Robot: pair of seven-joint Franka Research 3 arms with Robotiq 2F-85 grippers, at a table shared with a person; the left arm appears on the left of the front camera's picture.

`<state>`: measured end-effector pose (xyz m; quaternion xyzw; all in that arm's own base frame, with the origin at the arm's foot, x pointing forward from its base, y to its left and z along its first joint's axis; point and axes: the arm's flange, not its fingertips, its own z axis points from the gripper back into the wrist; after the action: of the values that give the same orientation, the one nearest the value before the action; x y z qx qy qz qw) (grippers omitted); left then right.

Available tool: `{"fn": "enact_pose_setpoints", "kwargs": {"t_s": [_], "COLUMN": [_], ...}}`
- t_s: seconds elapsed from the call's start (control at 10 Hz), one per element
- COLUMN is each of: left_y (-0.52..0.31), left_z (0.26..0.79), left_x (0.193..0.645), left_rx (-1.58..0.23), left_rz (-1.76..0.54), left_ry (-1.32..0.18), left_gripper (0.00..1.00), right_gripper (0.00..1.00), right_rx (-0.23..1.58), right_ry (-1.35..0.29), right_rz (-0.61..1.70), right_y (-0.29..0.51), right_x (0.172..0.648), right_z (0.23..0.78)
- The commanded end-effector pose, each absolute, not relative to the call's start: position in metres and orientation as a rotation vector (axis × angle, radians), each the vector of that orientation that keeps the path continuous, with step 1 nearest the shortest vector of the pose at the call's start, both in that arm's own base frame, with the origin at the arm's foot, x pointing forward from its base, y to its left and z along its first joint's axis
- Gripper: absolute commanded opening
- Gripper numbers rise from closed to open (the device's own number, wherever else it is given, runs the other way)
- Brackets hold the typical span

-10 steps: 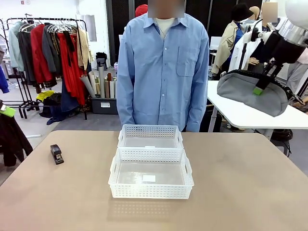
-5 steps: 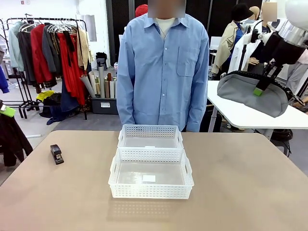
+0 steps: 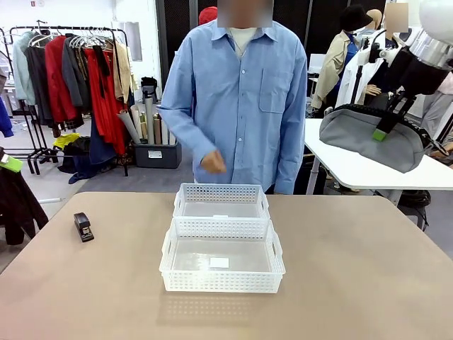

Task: Distribute items into two baskets.
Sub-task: Move the picked Pencil pouch towards the Organizing basket indicated by the person, stopping as directed.

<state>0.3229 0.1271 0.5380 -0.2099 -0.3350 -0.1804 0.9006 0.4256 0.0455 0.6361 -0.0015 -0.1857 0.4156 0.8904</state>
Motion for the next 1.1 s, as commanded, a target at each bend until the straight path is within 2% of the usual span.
{"fn": "enact_pose_setpoints", "kwargs": {"t_s": [0.0, 1.0], "left_y": [0.1269, 0.1269], "left_z": [0.539, 0.539], "left_x": [0.3225, 0.3225], "left_rx": [-0.437, -0.437], "left_rz": [-0.375, -0.375], "left_ry": [-0.695, -0.695], "left_gripper": [1.0, 1.0], "right_gripper": [0.0, 0.0], "right_rx": [-0.001, -0.001], "right_ry": [-0.395, -0.395], "right_rz": [0.843, 0.843], "right_y": [0.0479, 0.0479], "right_x": [0.4241, 0.4241], "right_z": [0.639, 0.639]}}
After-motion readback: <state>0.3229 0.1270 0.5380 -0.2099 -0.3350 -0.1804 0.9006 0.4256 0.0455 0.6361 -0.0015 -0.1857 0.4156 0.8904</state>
